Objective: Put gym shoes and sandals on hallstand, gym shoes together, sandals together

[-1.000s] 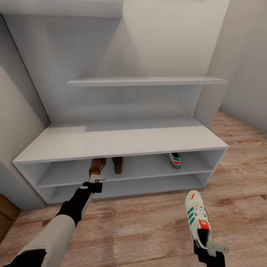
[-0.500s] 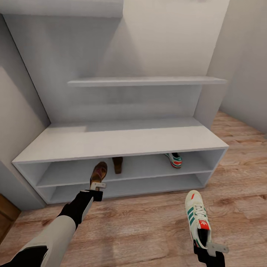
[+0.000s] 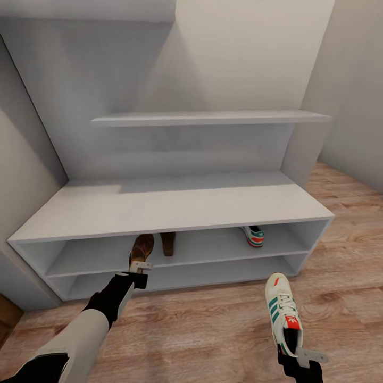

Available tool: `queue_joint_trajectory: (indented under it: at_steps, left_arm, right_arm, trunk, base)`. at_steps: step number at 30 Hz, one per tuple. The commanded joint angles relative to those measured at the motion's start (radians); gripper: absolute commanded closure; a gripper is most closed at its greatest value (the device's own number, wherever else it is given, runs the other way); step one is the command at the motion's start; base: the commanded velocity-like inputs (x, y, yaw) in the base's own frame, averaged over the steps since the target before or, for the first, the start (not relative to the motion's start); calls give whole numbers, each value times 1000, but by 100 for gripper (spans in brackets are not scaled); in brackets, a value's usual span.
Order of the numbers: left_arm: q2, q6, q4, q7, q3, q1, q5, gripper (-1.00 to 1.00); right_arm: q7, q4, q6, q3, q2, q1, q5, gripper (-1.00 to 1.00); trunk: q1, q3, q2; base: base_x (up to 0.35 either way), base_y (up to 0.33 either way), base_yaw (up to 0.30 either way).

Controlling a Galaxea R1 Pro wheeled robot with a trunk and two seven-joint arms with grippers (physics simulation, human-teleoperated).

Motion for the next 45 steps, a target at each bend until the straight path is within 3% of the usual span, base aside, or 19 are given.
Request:
queue_joint_trajectory:
  at_steps: [1,11,45]
  left_arm:
    - [-1,5,-2,-4,7,0,-12,100]
    - [-1,7,-1,-3,7,0,-12,100]
    - [-3,2,-1,-4,5,1,-12,100]
  right_arm:
    - [3,1,-4,2,0,0,-9,100]
    - [3,1,-4,2,0,0,-9,100]
    - [3,1,-4,2,0,0,-9,100]
  trunk:
    - [0,-1,0]
    - [0,-1,0]
    - [0,-1,0]
  base:
    - [94,0,0]
    - [259,0,0]
    - [77,0,0]
